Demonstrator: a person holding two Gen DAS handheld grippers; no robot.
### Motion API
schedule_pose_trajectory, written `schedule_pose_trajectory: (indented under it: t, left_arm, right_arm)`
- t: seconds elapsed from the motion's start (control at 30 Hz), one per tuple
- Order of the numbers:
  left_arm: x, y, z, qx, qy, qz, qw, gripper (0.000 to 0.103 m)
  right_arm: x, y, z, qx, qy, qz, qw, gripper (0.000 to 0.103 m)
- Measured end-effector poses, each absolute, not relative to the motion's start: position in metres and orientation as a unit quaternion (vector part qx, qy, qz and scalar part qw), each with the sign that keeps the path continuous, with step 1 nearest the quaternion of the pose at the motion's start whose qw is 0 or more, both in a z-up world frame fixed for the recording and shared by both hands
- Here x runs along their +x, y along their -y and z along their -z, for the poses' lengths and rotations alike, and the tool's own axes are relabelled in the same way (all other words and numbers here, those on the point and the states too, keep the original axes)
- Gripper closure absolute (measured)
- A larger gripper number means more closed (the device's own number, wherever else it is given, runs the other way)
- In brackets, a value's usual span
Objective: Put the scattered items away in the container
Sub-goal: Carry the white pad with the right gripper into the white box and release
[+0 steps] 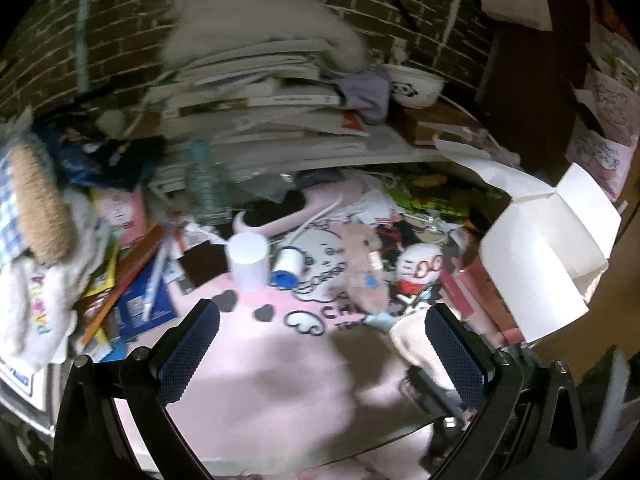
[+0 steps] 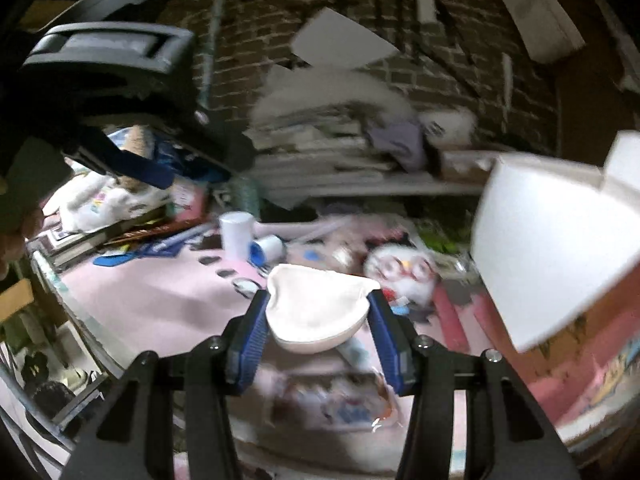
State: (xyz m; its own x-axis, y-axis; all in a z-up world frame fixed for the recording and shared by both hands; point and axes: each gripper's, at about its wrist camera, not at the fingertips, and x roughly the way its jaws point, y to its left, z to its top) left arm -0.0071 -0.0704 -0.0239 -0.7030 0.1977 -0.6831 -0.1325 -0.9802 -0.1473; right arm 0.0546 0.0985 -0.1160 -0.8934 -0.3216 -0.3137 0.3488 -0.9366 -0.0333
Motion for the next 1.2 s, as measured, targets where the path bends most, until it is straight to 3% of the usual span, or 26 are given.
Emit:
schedule_pose_trajectory:
  t: [0.33,0.57,0.7,0.83,1.07,1.17,1.2]
  left_arm:
    - [-0.009,0.068,0.035,-0.385,0.047,-0.917,0.089,0.0]
    - [-0.015,0.046,0.043,-0.396,0.043,-0.909,0.122,0.0]
    - [-0.015,0.032,0.054,-0.411,0.047,-0.897,0.155,0.0]
    - [-0.01,0.02,0.064,-0.414,0.065,-0.886,0.201,0.0]
    - [-0.007,-0.004,0.092,-0.432,0.03,-0.882,0.187,0.0]
    - [-0.002,-0.01,0.104,-0.425,0.012,-0.885,0.19,0.0]
    - [-0.001,-0.011,0.106,-0.421,0.01,-0.885,0.196,0.0]
  right_arm:
    - [0.047,-0.129,0.038,0.144,-0.087,0.969,0.182,0.057]
    - [-0.001,-0.216,-0.015,0.274,-0.061,0.948,0.153,0.057]
    - [-0.029,-0.245,-0.014,0.336,-0.102,0.93,0.111,0.057]
    - [-0.055,-0.264,-0.005,0.431,-0.088,0.889,0.128,0.056]
    - [-0.058,-0.266,0.002,0.452,-0.128,0.876,0.106,0.043]
    - [-0.055,-0.267,-0.003,0.43,-0.122,0.889,0.103,0.015]
    - [-0.054,-0.269,-0.006,0.419,-0.112,0.895,0.1,0.015]
